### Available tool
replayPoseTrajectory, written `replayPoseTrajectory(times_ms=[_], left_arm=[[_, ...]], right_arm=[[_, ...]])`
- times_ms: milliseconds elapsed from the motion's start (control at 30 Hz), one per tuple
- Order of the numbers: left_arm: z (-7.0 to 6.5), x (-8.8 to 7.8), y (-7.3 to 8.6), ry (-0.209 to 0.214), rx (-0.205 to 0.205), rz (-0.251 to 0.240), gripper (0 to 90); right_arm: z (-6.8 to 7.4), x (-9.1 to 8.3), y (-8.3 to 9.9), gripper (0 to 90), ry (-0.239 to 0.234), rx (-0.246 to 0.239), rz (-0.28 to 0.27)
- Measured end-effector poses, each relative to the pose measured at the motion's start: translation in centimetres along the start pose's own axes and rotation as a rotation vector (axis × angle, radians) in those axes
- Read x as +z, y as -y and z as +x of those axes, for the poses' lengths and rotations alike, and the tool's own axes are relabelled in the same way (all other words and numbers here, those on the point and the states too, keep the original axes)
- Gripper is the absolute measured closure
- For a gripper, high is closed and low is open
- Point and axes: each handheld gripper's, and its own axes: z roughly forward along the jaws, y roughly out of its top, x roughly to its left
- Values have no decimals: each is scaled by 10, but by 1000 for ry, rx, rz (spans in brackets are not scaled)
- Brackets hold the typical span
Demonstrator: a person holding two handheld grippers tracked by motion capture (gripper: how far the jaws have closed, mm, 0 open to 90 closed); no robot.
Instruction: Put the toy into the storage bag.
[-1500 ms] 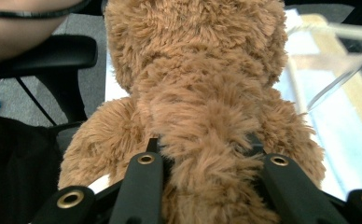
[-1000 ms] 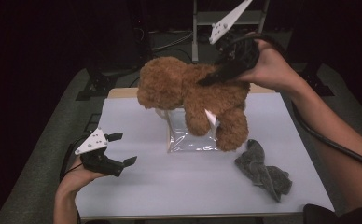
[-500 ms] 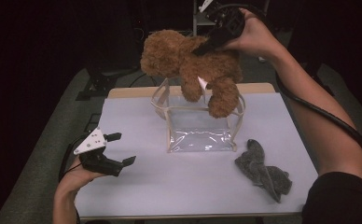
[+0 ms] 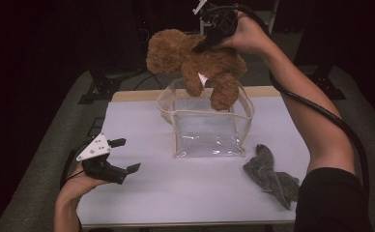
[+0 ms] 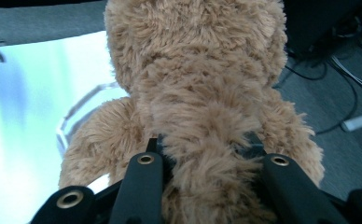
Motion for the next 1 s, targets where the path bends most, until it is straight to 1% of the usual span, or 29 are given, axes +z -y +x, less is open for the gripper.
replayPoseTrajectory(times_ms=[67, 133, 167, 300, 367, 500, 567, 667, 800, 933, 1000], left_arm=[[1, -1, 1, 0, -3, -1, 37], [2, -2, 3, 3, -11, -3, 37], [1, -2, 3, 2, -12, -1, 37], [-1, -2, 2, 10, -7, 0, 37], [-1, -1, 2, 12, -7, 3, 37], [-1, 2, 2, 16, -8, 8, 37], [-1, 3, 2, 20, -6, 15, 37], [-2, 4, 2, 21, -7, 19, 37], [-2, 4, 3, 22, -7, 16, 37], [-1, 3, 4, 19, -5, 19, 37], [0, 3, 4, 17, -8, 17, 37]], right_arm=[[7, 2, 1, 696, -16, -5, -2], [18, 3, 2, 695, -27, -24, -9], [21, 3, 3, 695, -32, -26, -10], [38, 1, 9, 693, -45, -45, -7], [47, -2, 12, 693, -58, -50, -12], [58, -7, 17, 691, -80, -57, -28], [61, -7, 20, 690, -116, -53, -41], [59, 0, 23, 689, -119, -54, -32], [46, 9, 30, 689, -121, -16, -26], [26, 16, 41, 689, -98, 34, -16], [15, 18, 48, 689, -88, 68, -12]])
